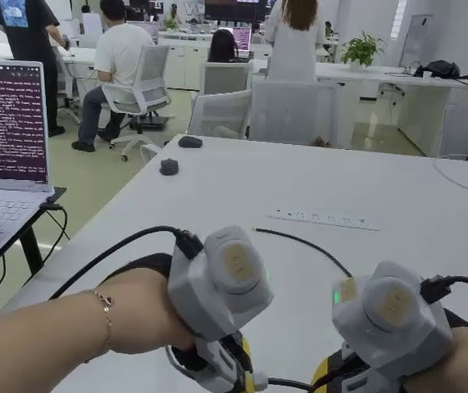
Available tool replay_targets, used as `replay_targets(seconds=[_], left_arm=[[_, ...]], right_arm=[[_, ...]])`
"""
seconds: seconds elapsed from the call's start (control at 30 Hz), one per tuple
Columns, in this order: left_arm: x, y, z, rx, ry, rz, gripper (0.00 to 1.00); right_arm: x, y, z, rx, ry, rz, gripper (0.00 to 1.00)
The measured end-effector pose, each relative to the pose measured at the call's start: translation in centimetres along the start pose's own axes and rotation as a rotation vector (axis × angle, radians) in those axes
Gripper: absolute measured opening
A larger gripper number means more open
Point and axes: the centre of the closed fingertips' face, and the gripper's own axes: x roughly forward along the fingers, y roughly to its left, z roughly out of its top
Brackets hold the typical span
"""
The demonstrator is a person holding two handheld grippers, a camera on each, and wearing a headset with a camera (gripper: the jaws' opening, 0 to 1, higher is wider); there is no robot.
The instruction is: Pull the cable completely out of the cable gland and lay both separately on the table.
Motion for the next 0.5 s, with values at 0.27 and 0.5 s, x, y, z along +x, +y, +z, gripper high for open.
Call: replay_targets(seconds=[0.27, 0.5], left_arm=[[-0.1, -0.3, -0.1, -0.042, -0.021, -0.021, 0.16], [-0.4, -0.1, 0.9, -0.042, -0.045, -0.015, 0.16]], right_arm=[[-0.1, -0.5, -4.2, 0.076, 0.070, -0.031, 0.04], [-0.7, 0.4, -1.6, 0.103, 0.065, -0.026, 0.26]])
